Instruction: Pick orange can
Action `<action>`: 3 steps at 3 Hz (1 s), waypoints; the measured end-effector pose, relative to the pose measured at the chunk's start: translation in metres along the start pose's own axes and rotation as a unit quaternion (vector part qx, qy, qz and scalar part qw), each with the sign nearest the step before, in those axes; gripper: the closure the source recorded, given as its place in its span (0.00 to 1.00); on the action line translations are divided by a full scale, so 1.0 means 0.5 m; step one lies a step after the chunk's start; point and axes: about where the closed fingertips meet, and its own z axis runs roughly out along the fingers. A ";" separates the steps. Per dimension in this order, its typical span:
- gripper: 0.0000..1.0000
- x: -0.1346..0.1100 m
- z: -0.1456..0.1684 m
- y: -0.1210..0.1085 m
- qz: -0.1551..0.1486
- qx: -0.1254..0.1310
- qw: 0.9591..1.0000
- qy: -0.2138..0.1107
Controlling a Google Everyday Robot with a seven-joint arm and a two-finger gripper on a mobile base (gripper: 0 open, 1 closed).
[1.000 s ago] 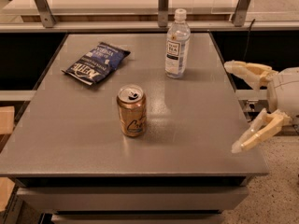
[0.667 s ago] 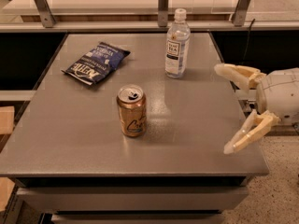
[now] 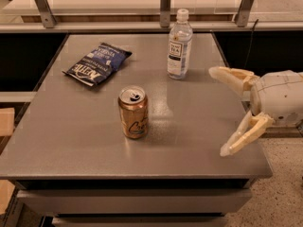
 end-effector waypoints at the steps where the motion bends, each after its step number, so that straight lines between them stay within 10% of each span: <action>1: 0.00 0.007 0.010 0.002 0.003 -0.002 1.000 -0.007; 3: 0.00 0.006 0.073 0.039 0.005 -0.004 0.999 -0.045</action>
Offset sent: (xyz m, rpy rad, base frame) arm -0.0112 0.0363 -0.0306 0.1097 0.0256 0.0148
